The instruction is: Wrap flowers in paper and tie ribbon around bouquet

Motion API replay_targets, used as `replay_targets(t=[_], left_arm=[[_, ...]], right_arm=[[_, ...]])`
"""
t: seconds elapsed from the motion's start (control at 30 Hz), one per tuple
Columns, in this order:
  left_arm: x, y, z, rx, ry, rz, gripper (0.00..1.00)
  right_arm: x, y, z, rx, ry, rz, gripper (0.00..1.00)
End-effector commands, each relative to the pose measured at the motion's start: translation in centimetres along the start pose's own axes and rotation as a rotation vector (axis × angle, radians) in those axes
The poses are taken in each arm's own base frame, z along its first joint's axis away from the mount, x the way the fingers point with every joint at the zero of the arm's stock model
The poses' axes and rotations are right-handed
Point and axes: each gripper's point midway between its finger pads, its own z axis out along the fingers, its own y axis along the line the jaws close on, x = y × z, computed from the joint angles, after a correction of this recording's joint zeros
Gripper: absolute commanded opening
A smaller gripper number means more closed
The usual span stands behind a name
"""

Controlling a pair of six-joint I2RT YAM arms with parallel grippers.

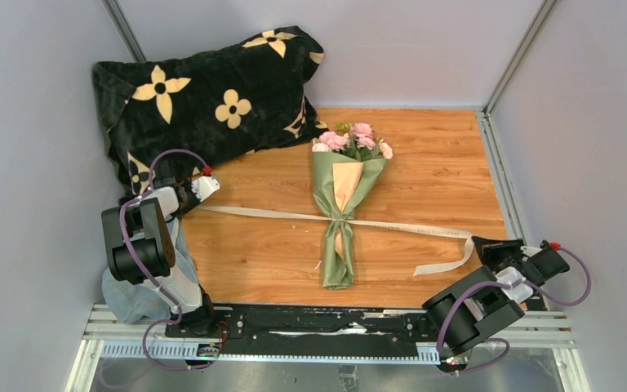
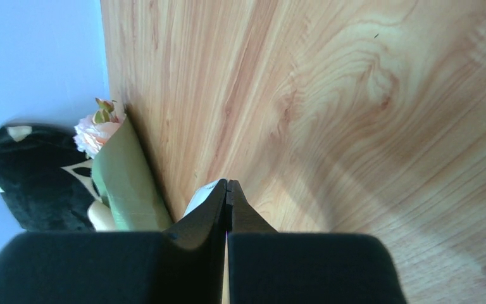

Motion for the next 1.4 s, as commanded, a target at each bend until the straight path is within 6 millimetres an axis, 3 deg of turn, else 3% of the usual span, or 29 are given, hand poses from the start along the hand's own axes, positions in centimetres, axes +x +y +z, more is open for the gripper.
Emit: replay_targets(t=[0.0, 0.13, 0.2, 0.3, 0.43, 0.5, 0.63, 0.7, 0.77, 0.9, 1.03, 1.13, 1.23, 1.37], left_arm=[[1.6, 1.2, -1.3, 0.008, 0.041, -0.108, 0.0], [-5.1, 0.1, -5.5, 0.146, -0.172, -0.182, 0.0], [-9.0, 0.5, -8.7, 0.172, -0.32, -0.222, 0.0], [-13.4, 2.2, -13.6, 0.156, -0.513, -0.288, 0.0], [-16.8, 6.0, -19.0, 0.082, -0.673, -0.356, 0.0], [-17.9, 8.4, -20.6, 0.019, -0.721, -0.371, 0.0], [-19.1, 14.8, -22.8, -0.195, -0.775, -0.419, 0.0], [-18.9, 17.0, -22.3, -0.265, -0.747, -0.435, 0.0], [-18.6, 19.0, -21.6, -0.325, -0.711, -0.441, 0.0], [-17.1, 20.6, -18.3, -0.385, -0.603, -0.453, 0.0], [-15.7, 20.0, -14.8, -0.382, -0.513, -0.444, 0.0], [-14.1, 19.1, -12.6, -0.38, -0.441, -0.442, 0.0], [-11.8, 18.2, -10.9, -0.372, -0.387, -0.46, 0.0], [-8.3, 17.2, -8.7, -0.363, -0.313, -0.478, 0.0]], right_arm=[[-4.5, 1.1, -0.4, 0.065, -0.172, -0.252, 0.0], [0.8, 8.5, 0.3, -0.091, -0.054, -0.576, 0.0], [3.2, 12.9, -0.5, -0.206, -0.039, -0.733, 0.0], [6.0, 19.7, -3.2, -0.405, -0.05, -0.911, 0.0], [11.0, 27.0, -8.1, -0.678, 0.023, -1.115, 0.0], [13.6, 28.6, -10.1, -0.786, 0.085, -1.196, 0.0], [15.7, 31.3, -14.3, -0.951, 0.134, -1.334, 0.0], [15.4, 31.6, -15.5, -0.954, 0.13, -1.372, 0.0], [13.8, 31.4, -15.7, -0.872, 0.07, -1.382, 0.0], [11.3, 29.4, -15.0, -0.718, -0.03, -1.394, 0.0], [9.8, 26.0, -12.8, -0.538, -0.063, -1.363, 0.0], [7.2, 23.9, -11.8, -0.384, -0.158, -1.312, 0.0], [4.7, 20.2, -10.4, -0.194, -0.243, -1.248, 0.0], [3.7, 16.5, -8.8, -0.085, -0.251, -1.13, 0.0]])
